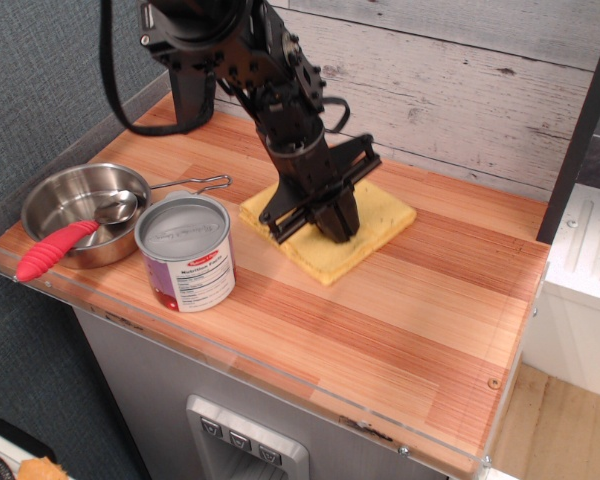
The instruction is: Move the yellow square behind the other items.
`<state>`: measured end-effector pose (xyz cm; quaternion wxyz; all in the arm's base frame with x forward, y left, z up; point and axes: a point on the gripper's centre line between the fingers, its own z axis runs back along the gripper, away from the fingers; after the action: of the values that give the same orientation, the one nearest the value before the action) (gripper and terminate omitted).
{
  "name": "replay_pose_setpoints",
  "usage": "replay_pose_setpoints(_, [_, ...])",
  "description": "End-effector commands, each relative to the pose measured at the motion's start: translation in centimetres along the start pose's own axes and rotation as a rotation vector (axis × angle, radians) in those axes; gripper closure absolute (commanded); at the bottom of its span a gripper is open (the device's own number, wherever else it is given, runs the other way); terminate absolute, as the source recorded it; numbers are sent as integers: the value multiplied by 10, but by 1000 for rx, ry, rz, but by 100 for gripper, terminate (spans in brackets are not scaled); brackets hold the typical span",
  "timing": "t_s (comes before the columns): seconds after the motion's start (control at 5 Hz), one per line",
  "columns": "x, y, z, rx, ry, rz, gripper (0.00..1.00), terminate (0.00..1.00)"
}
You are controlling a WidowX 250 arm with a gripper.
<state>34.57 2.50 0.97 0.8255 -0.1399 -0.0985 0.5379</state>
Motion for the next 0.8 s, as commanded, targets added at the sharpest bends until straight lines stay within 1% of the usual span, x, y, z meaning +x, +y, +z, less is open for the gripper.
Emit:
replay_pose_setpoints(0.0, [28,5,4,-5,-44,150,100,0])
replay_pose_setpoints(0.2, [41,9,8,-9,-71,225,100,0])
replay_pose_setpoints(0.4, [54,12,10,-11,-87,261,100,0])
replay_pose_setpoints(0.6, [64,11,9,-16,-86,264,100,0])
